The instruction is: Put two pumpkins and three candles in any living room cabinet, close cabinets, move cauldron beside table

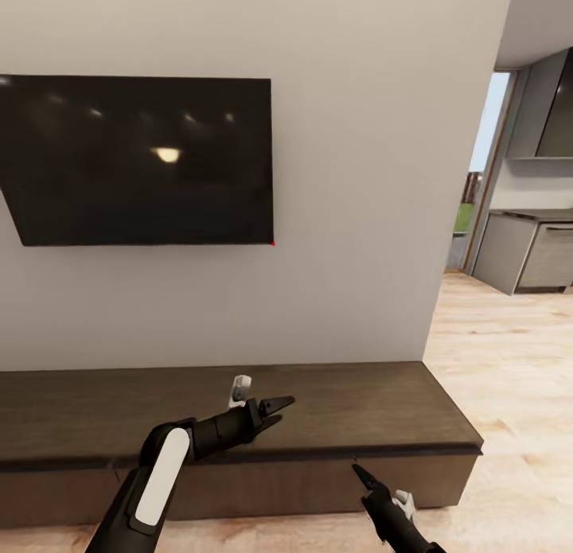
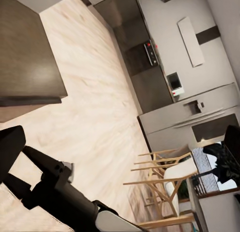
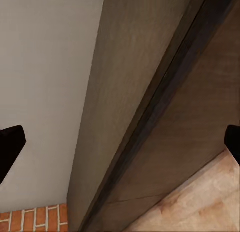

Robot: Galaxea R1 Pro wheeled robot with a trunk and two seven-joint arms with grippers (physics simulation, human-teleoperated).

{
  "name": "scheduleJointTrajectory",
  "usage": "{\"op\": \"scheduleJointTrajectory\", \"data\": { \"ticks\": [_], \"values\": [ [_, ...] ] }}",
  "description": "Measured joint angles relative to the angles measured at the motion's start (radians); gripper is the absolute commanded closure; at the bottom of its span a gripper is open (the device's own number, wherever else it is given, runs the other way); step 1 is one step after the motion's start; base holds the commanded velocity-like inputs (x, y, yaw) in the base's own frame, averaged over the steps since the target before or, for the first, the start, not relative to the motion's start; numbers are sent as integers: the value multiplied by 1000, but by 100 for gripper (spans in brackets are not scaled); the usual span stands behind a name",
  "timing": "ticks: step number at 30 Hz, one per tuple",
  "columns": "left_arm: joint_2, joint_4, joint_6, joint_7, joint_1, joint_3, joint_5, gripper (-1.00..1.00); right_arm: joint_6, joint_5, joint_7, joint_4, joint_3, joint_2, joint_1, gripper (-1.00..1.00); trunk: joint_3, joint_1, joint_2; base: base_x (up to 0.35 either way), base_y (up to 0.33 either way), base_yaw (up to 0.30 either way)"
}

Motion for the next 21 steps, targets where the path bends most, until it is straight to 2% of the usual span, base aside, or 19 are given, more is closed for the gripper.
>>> {"op": "scheduleJointTrajectory", "data": {
  "ticks": [2, 9, 11, 18, 21],
  "values": [
    [0, 1, 0, 1, 0, -1, -1, -100, 2, -22, 1, 0, 0, -4, 0, -100, 0, 0, 0, 335, 0, 0],
    [0, 0, -1, 2, 0, -4, -1, -100, 61, -39, 32, 0, 1, -6, 0, -100, 0, 0, 0, 331, 0, 0],
    [0, 1, -2, 2, 0, -5, -2, -100, 77, -40, 54, 0, 1, -7, 0, -100, 0, 0, 0, 95, 0, 0],
    [0, 1, -2, 3, 0, -7, -3, -100, 83, -40, 62, 0, 1, -7, 0, -100, 0, 1, 0, 25, 0, 0],
    [0, 1, -2, 3, 0, -7, -4, -100, 83, -39, 63, 0, 1, -7, 0, -100, -9, 12, -21, 3, 0, 0]
  ]
}}
